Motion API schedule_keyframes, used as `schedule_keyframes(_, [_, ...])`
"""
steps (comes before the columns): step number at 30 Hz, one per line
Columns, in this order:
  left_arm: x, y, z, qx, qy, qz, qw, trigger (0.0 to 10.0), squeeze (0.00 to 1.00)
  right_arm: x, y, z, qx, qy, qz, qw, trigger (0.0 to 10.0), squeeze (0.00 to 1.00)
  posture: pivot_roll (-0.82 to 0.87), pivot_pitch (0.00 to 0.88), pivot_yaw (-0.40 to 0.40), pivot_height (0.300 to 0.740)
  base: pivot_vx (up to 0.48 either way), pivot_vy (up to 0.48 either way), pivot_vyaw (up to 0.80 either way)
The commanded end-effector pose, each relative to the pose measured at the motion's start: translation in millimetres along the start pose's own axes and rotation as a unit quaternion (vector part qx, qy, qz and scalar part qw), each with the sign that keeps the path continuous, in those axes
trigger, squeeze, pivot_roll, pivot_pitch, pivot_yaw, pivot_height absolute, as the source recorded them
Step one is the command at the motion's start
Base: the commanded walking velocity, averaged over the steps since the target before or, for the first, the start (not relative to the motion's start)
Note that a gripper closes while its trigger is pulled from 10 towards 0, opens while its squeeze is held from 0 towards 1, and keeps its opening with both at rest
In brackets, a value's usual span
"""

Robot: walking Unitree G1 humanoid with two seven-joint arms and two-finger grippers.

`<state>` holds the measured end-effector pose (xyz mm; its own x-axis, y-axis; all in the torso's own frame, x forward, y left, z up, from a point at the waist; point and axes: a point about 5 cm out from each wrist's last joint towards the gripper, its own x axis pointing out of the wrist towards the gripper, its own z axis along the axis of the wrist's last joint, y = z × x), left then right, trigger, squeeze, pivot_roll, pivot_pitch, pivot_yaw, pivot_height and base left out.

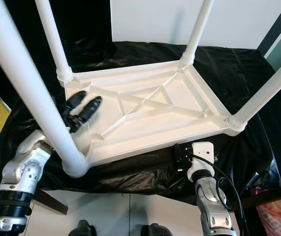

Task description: Building children table

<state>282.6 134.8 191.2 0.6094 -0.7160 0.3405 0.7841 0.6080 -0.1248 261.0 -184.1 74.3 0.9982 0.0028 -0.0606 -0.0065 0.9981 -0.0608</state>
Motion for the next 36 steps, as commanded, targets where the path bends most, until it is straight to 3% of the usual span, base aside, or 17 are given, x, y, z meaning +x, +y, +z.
schedule_keyframes(1, [6.5,-32.4,-6,-0.017,0.002,-0.149,0.989,10.0,0.00,7.2,8.8,4,0.009,-0.009,0.011,1.000,10.0,0.00,0.00,0.107,-0.100,0.740,0.000,0.000,0.00])
schedule_keyframes(11, [18.3,-64.8,-11,-0.053,-0.011,-0.152,0.987,10.0,0.00,25.2,14.1,10,0.024,-0.019,-0.004,1.000,10.0,0.00,0.01,0.107,-0.099,0.740,0.000,0.000,0.00])
schedule_keyframes(12, [25.5,-75.8,-15,-0.060,-0.010,-0.157,0.986,10.0,0.00,33.2,18.1,13,0.030,-0.023,-0.006,0.999,10.0,0.00,0.02,0.109,-0.096,0.740,0.000,0.000,0.00])
schedule_keyframes(18, [42.9,-96.9,-26,-0.073,0.005,-0.166,0.983,10.0,0.00,51.9,33.6,20,0.040,-0.030,0.013,0.999,10.0,0.00,0.03,0.109,-0.090,0.740,0.000,0.000,0.00])
schedule_keyframes(20, [42.9,-96.9,-26,-0.073,0.005,-0.166,0.983,10.0,0.00,51.9,33.6,20,0.040,-0.030,0.013,0.999,10.0,0.00,0.03,0.109,-0.090,0.740,0.000,0.000,0.00])
schedule_keyframes(24, [60.6,-108.3,-39,-0.063,0.033,-0.159,0.985,10.0,0.00,68.6,56.6,24,0.042,-0.024,0.063,0.997,10.0,0.00,0.04,0.105,-0.079,0.740,0.000,0.000,0.00])
schedule_keyframes(27, [65.6,-111.6,-43,-0.062,0.035,-0.157,0.985,10.0,0.00,72.3,62.7,26,0.040,-0.024,0.072,0.996,10.0,0.00,0.04,0.103,-0.075,0.740,0.000,0.000,0.00])
schedule_keyframes(36, [73.3,-108.9,-45,-0.050,0.030,-0.114,0.992,10.0,0.00,76.7,58.9,27,0.039,-0.030,0.048,0.998,10.0,0.00,0.05,0.099,-0.063,0.740,0.000,0.000,0.00])
